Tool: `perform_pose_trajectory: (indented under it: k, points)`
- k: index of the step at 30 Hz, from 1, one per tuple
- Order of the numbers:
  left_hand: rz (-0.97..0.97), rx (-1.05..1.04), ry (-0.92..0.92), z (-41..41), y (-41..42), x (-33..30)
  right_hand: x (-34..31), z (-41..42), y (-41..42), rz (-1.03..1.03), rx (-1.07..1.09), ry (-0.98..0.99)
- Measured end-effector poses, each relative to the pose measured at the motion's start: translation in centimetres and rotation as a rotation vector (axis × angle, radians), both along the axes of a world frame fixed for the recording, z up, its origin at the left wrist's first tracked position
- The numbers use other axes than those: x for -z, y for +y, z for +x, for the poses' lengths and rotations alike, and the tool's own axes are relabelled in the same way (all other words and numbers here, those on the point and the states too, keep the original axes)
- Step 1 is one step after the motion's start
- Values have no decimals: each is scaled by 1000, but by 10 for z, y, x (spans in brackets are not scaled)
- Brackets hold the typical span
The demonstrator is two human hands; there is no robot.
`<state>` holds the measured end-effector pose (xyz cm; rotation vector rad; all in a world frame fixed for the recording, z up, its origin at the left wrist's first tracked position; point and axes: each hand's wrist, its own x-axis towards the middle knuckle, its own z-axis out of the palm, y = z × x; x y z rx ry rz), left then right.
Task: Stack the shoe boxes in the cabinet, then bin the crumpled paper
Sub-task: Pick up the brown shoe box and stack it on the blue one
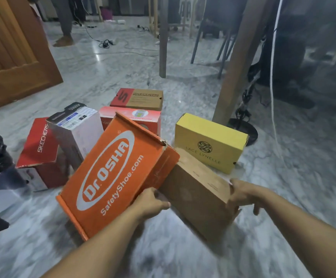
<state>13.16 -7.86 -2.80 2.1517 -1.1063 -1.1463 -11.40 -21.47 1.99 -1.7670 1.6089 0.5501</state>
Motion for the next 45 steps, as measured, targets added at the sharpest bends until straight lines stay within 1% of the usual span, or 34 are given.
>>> perform_pose_trajectory:
  k: [3,6,8,11,13,16,17,19,21,22,25,26,29,33,37,40,45]
  points:
    - [8,-9,35,-15,0,6,-5,-31,-8,13,23,11]
    - [-5,-19,49,-27,-4,7,-5,-53,-15,16,130,-34]
    - [-4,-28,61,-32,-11,8,-3,-62,-19,12,163,-50]
    - [-7,-49,90,-43,-17,10,-1,-72,-23,-9,171,-57]
    - [19,-60,132,-50,-19,16,0,-79,-26,-38,135,-71]
    - [-4,-87,211,-56,-26,19,3,-85,-33,-185,41,-89]
    - [-32,-109,194,-57,-32,21,6,-88,-36,-231,68,-122]
    - [-70,-175,214,-53,-45,23,18,-96,-41,-351,156,-197]
    - [-48,-204,265,-56,-51,22,32,-105,-41,-388,214,-237]
    - [-7,-183,290,-57,-51,24,40,-108,-39,-366,252,-256]
    - [79,-119,323,-63,-43,35,61,-112,-26,-183,517,-335]
    - [103,-116,342,-63,-42,44,63,-110,-19,-126,555,-338]
    - [58,-121,369,-61,-39,55,66,-109,-5,-49,569,-368]
    - [11,-122,411,-57,-49,48,64,-108,4,-32,624,-463]
    - [-26,-120,433,-58,-58,46,65,-105,12,-58,635,-496]
    - [-94,-196,447,-60,-55,44,59,-103,14,-42,655,-515]
    - [-258,-294,375,-52,-39,21,29,-100,10,-54,619,-579]
